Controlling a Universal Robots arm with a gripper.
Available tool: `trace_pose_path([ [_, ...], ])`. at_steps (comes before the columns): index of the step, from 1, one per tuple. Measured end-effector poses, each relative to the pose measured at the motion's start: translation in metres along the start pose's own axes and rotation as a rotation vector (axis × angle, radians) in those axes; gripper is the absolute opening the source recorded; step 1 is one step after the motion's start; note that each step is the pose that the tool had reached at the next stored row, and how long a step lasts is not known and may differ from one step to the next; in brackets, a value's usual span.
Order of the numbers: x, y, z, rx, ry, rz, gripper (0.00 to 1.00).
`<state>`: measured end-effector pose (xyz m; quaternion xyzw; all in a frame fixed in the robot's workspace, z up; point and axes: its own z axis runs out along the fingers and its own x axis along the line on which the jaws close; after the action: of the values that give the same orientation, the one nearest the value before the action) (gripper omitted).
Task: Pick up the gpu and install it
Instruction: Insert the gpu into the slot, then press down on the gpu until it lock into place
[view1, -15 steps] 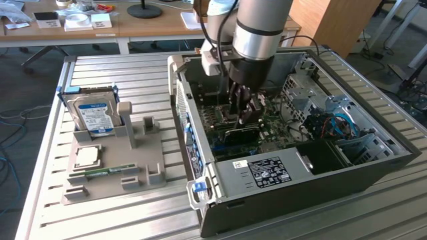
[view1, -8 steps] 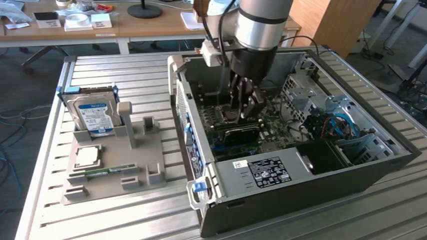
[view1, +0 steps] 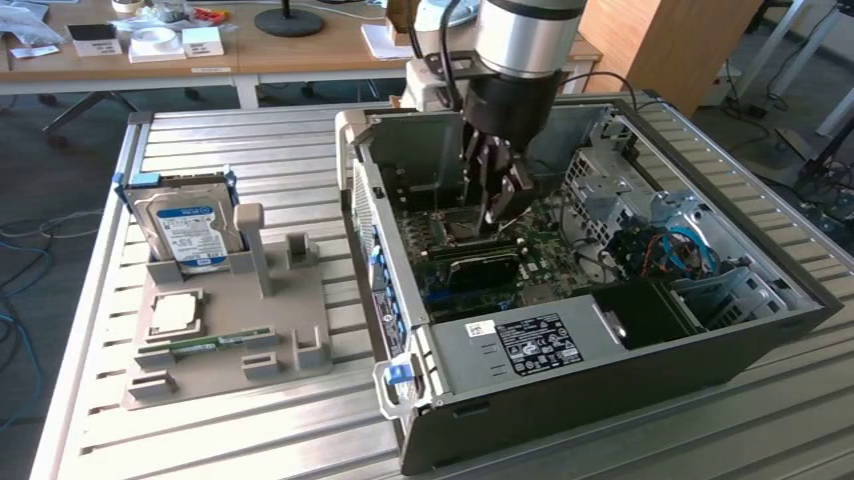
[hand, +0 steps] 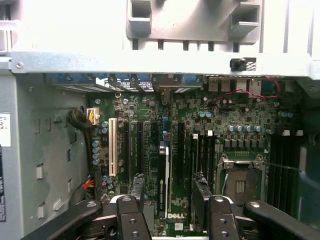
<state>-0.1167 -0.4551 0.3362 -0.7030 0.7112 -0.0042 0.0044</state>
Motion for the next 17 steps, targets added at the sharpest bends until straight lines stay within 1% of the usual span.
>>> trace_pose_path([
  [7,0.000,-0.0002,-0.0128,0.0000,0.0001,0.000,0.51],
  [17,0.000,-0.0002,-0.0136,0.0000,0.0001,0.000,0.51],
])
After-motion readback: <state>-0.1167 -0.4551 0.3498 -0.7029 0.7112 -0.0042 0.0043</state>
